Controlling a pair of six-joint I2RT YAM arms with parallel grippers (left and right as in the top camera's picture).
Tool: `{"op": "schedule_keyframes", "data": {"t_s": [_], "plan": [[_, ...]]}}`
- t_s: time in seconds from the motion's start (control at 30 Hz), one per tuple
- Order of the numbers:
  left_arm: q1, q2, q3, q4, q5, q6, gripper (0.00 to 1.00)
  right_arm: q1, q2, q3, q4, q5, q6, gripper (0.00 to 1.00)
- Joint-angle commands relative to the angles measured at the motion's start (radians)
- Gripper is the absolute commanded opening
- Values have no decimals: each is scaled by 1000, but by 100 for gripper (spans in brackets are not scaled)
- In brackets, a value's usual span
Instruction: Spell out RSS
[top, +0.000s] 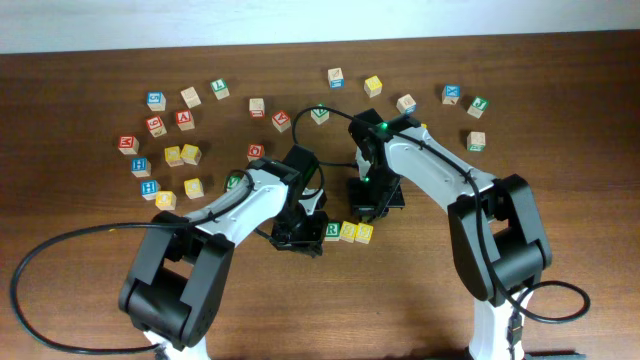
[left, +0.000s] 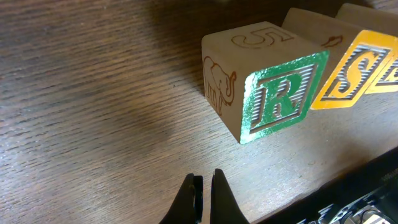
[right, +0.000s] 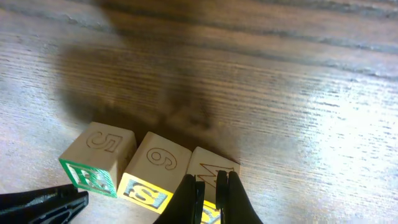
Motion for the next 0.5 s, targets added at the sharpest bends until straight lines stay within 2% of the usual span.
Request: {"op": "schedule_keyframes", "data": {"t_s": [0.0,0.33,0.47], "plan": [[2,9,14,3,14,8,0,4,-1,11,-18,12,-8,4],[2,9,14,64,13,8,0,-41,-1,14,-40,16,-6,4],[7,9,14,85,-115,8,0,-111,-1,30,-106,18,-51,4]]}}
